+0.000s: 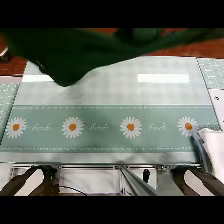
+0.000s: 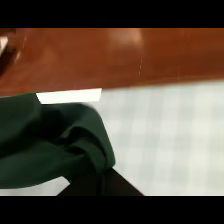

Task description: Fold the shirts.

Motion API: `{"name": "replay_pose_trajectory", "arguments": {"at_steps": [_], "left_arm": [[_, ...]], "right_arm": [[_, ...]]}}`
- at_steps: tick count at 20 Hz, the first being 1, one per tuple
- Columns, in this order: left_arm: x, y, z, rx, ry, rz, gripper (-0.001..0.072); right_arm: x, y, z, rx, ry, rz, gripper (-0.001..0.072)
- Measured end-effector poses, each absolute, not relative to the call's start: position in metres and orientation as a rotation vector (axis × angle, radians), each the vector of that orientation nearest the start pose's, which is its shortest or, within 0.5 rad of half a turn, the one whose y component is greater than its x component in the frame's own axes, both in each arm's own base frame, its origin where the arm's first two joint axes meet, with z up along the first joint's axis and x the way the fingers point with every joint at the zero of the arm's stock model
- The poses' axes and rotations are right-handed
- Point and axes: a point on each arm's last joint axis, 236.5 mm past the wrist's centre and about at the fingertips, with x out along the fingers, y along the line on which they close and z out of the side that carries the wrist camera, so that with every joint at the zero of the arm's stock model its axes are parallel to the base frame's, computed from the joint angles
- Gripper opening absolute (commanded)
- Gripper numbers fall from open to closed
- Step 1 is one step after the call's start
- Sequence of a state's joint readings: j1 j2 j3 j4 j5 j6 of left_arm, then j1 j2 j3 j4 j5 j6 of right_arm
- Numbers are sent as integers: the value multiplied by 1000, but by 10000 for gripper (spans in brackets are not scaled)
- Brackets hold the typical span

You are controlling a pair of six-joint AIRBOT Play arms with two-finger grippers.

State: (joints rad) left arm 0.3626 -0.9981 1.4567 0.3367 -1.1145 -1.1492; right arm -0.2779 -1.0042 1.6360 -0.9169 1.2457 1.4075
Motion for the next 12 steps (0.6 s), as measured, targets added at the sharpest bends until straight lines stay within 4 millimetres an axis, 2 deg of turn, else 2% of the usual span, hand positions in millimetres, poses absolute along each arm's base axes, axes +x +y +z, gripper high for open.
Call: {"name": "replay_pose_trajectory", "arguments": {"at_steps": [1,2,3,5,6,9,12], "left_arm": [[367,-66,411,-480,195,-604,17],[349,-66,435,-417,151,-587,17],[331,-64,457,-350,108,-552,17],[296,-63,486,-228,48,-464,17],[278,-64,497,-169,20,-419,17],[230,-61,511,-34,-26,-267,17],[183,-56,521,50,-79,-166,17]], "right_arm": [[360,36,365,269,441,300,21],[340,37,390,230,383,284,21],[321,38,409,198,332,264,21],[280,38,443,142,231,214,21],[259,37,456,120,186,187,21],[204,34,479,74,88,106,21],[165,24,478,54,75,15,21]]}}
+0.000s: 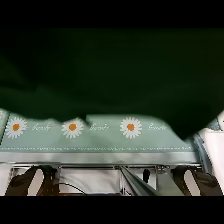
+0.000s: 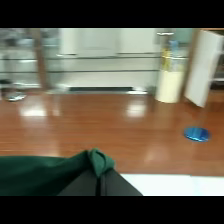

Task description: Fold the shirts.

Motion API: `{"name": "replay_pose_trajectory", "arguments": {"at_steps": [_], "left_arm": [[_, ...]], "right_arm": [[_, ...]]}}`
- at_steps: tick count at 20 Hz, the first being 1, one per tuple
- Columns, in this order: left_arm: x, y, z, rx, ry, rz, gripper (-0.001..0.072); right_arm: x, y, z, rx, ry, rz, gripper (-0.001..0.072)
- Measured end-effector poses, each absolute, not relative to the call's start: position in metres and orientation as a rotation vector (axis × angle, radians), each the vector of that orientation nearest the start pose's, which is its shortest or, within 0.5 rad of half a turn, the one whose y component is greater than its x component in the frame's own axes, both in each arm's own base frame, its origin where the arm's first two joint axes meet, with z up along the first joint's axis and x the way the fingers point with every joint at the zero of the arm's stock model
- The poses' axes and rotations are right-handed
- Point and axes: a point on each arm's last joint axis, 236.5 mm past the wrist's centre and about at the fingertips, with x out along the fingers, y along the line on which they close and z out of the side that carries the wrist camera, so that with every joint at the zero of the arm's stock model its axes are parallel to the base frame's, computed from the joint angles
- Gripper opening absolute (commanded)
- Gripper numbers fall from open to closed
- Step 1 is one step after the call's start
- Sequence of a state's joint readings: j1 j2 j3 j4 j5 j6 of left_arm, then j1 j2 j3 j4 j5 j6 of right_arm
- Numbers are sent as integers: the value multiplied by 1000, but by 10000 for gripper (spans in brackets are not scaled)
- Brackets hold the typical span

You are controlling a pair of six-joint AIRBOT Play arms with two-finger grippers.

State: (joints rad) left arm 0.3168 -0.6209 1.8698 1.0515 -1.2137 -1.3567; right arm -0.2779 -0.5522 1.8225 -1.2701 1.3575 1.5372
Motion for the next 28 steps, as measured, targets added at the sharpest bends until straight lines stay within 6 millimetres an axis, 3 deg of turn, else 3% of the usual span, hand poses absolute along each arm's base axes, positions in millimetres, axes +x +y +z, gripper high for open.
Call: {"name": "replay_pose_trajectory", "arguments": {"at_steps": [3,5,8,11,15,22,26,28], "left_arm": [[155,-42,524,93,-106,-115,16],[153,-32,518,107,-85,-93,17],[178,-22,486,95,23,-79,17],[229,-20,422,43,210,-89,17],[310,-31,327,-64,403,-142,17],[451,-40,164,-275,657,-144,17],[515,-42,94,-383,722,-120,17],[540,-46,64,-411,755,-114,17]], "right_arm": [[146,19,460,50,135,-30,21],[143,16,445,56,190,-45,21],[152,15,414,78,302,-36,21],[182,18,366,120,461,15,21],[250,26,297,195,635,133,21],[397,20,175,423,850,255,21],[477,8,105,570,900,251,21],[510,3,80,631,901,244,21]]}}
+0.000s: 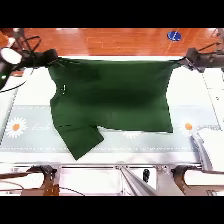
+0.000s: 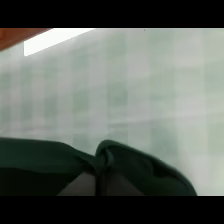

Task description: Fold the shirts.

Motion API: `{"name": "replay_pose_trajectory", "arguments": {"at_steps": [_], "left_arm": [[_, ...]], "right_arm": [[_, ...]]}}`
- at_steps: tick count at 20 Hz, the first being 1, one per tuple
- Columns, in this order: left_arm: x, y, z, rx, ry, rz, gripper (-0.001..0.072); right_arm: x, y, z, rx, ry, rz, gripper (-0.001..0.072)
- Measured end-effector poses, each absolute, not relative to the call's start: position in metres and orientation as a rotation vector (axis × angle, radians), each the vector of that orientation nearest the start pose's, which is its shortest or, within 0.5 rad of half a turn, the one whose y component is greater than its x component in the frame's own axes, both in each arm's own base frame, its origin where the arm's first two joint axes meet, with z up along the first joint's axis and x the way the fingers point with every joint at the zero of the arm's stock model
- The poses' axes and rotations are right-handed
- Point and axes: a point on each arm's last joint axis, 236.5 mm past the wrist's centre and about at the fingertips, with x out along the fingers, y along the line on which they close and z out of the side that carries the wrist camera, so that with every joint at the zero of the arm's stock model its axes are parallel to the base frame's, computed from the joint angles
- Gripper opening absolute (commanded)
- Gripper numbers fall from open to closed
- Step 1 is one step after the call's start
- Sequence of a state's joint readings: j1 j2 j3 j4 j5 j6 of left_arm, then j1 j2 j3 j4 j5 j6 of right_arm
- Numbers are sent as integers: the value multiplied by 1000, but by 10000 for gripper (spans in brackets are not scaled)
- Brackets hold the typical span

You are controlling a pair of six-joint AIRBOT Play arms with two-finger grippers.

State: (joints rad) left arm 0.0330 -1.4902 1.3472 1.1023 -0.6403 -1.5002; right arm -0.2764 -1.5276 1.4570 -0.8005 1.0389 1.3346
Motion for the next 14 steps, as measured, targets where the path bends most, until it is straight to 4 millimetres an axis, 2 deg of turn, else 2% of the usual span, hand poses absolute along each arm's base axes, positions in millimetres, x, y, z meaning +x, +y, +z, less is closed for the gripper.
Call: {"name": "replay_pose_trajectory", "arguments": {"at_steps": [3,7,11,14], "left_arm": [[570,-50,29,-472,791,-93,17],[587,-59,-3,-515,846,-87,17],[582,-57,-7,-518,923,-108,17],[558,-54,-12,-439,1046,-187,17]], "right_arm": [[546,-1,49,702,903,242,21],[572,7,10,747,933,248,21],[574,12,-6,769,969,264,21],[560,7,-6,781,1019,292,21]]}}
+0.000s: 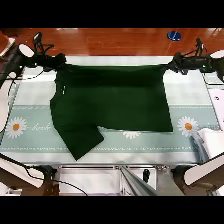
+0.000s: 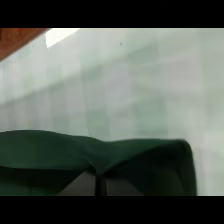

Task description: Fold the shirts.

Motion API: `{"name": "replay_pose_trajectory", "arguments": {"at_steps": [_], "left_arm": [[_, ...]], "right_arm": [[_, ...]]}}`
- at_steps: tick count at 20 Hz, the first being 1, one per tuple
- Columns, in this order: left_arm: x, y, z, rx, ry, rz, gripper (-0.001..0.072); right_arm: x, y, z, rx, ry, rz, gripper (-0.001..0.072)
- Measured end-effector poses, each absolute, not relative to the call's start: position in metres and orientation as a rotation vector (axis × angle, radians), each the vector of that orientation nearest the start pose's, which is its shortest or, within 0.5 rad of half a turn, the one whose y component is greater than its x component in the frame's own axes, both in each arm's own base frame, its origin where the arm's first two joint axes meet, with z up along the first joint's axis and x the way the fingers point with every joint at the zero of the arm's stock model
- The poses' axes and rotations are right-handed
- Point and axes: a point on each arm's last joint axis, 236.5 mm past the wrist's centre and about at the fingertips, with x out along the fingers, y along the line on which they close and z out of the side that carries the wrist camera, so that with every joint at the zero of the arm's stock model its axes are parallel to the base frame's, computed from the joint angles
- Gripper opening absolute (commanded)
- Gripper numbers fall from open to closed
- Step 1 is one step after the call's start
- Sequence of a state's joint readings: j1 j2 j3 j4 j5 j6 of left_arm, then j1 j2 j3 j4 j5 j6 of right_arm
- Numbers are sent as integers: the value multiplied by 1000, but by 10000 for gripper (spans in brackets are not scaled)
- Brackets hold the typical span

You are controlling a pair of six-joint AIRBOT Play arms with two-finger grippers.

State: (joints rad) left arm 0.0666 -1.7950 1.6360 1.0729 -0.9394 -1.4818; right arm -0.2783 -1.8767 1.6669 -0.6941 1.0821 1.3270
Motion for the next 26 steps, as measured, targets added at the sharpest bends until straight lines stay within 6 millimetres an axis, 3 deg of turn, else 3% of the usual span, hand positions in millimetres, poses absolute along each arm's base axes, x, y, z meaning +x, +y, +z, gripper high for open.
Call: {"name": "replay_pose_trajectory", "arguments": {"at_steps": [3,6,11,12,13,14,18,22,24,26], "left_arm": [[512,-53,-29,-372,1244,-292,17],[473,-55,-49,-345,1405,-372,17],[436,-57,-76,-341,1558,-419,26],[432,-56,-79,-337,1572,-420,168],[429,-56,-80,-339,1585,-417,475],[425,-55,-81,-346,1605,-409,506],[417,-49,-72,-366,1632,-375,507],[402,-28,-35,-389,1573,-321,506],[382,-8,-24,-412,1527,-260,506],[344,17,-28,-456,1513,-172,506]], "right_arm": [[537,2,-10,772,1106,325,21],[506,4,-33,690,1256,324,21],[474,4,-66,557,1425,256,40],[472,5,-69,540,1440,243,227],[470,5,-71,532,1450,231,422],[469,6,-73,530,1461,216,411],[455,6,-65,530,1513,189,411],[424,-16,-34,456,1520,101,411],[402,-24,-26,444,1484,46,411],[373,-15,-21,470,1433,37,411]]}}
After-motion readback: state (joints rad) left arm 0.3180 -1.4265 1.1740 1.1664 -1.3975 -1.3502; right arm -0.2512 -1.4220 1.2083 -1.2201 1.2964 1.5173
